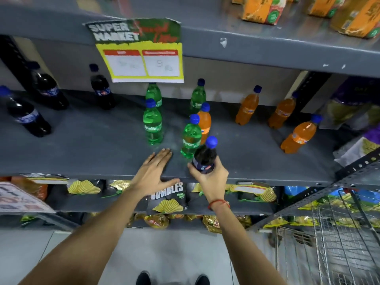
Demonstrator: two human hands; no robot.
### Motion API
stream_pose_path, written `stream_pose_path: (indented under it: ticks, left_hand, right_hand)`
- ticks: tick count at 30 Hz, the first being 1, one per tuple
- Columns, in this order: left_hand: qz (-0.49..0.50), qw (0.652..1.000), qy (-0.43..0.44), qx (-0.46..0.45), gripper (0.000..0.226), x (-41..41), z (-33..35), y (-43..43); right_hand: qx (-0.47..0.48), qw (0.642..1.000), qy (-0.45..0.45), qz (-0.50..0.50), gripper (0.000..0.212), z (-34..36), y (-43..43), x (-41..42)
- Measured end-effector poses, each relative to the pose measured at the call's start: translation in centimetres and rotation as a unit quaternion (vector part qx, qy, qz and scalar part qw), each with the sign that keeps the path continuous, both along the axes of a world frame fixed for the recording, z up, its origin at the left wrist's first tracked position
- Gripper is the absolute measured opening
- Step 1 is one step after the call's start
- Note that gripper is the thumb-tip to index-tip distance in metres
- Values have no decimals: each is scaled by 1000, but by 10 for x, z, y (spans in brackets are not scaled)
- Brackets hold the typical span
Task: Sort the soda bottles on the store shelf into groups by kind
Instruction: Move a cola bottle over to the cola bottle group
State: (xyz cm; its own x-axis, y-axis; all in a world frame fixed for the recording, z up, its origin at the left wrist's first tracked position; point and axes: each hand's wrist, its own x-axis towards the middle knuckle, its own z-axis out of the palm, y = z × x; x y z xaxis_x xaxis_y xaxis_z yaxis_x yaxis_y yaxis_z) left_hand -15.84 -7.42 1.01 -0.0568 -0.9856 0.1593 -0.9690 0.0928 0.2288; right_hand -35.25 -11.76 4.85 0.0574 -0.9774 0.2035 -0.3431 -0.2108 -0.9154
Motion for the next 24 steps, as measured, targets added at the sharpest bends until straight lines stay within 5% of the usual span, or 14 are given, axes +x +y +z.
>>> stream_pose_path:
  ticks: [11, 24]
  left_hand:
    - [164, 986, 16, -15, 85, 152, 2, 82]
    - [179, 983, -6, 23, 117, 202, -4, 95]
  right_hand:
    - [-22, 990, 58, 129, 52, 14, 14, 172]
    - [47, 980, 55, 187, 56, 7, 0, 310]
